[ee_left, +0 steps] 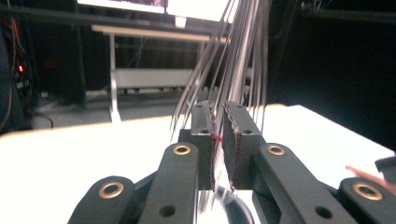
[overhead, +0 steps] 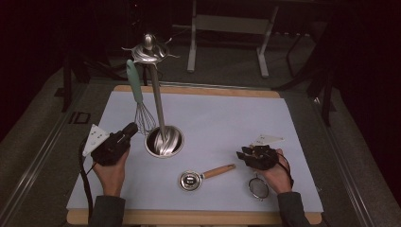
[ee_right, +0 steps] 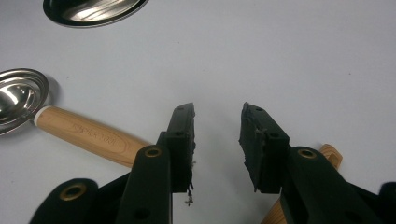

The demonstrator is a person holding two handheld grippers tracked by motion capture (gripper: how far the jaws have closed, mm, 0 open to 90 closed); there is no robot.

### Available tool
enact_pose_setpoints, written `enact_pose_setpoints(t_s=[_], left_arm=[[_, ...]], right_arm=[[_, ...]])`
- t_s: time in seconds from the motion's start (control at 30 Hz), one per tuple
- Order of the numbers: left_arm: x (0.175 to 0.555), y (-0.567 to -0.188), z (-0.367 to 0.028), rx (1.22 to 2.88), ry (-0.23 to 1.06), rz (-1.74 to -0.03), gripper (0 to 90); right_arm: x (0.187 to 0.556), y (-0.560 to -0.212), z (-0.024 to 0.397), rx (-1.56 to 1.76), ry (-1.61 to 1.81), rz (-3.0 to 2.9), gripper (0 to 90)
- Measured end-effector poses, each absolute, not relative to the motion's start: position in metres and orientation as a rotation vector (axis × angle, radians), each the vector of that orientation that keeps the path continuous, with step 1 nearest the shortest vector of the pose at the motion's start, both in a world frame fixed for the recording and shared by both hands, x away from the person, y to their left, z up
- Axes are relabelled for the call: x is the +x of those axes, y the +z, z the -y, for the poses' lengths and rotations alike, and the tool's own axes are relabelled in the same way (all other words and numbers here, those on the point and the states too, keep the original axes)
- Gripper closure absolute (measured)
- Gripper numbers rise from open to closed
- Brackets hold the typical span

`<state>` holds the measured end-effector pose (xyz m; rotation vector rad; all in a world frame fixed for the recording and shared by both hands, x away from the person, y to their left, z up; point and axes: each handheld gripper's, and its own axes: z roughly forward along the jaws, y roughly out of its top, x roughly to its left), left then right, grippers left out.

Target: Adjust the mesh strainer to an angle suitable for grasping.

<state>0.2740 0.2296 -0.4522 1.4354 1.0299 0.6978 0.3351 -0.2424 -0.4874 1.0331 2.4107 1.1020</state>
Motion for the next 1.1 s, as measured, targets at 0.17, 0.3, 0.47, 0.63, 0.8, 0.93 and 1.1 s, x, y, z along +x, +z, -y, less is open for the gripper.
enact_pose_setpoints(t_s=[0.17, 0.3, 0.47, 0.63, 0.8, 0.93, 1.1], left_arm=[[0.27, -0.486, -0.235, 1.508, 0.689, -1.127, 79.1], [0.27, -0.509, -0.235, 1.557, 0.658, -1.21, 75.8], [0.273, -0.531, -0.228, 1.68, 0.58, -1.244, 73.6], [0.274, -0.536, -0.225, 1.71, 0.576, -1.262, 72.4], [0.276, -0.539, -0.223, 1.734, 0.584, -1.275, 71.0], [0.275, -0.539, -0.222, 1.738, 0.602, -1.272, 70.9], [0.274, -0.539, -0.22, 1.744, 0.61, -1.271, 70.5]], right_arm=[[0.335, -0.488, 0.242, 1.041, 1.099, -2.416, 64.0], [0.336, -0.488, 0.245, 1.048, 1.087, -2.414, 63.3], [0.337, -0.487, 0.248, 1.057, 1.08, -2.408, 63.3], [0.337, -0.487, 0.252, 1.052, 1.022, -2.399, 63.7], [0.338, -0.486, 0.262, 1.07, 0.987, -2.396, 68.7], [0.34, -0.488, 0.27, 1.092, 0.931, -2.382, 81.5], [0.345, -0.494, 0.281, 1.191, 0.886, -2.376, 89.5]])
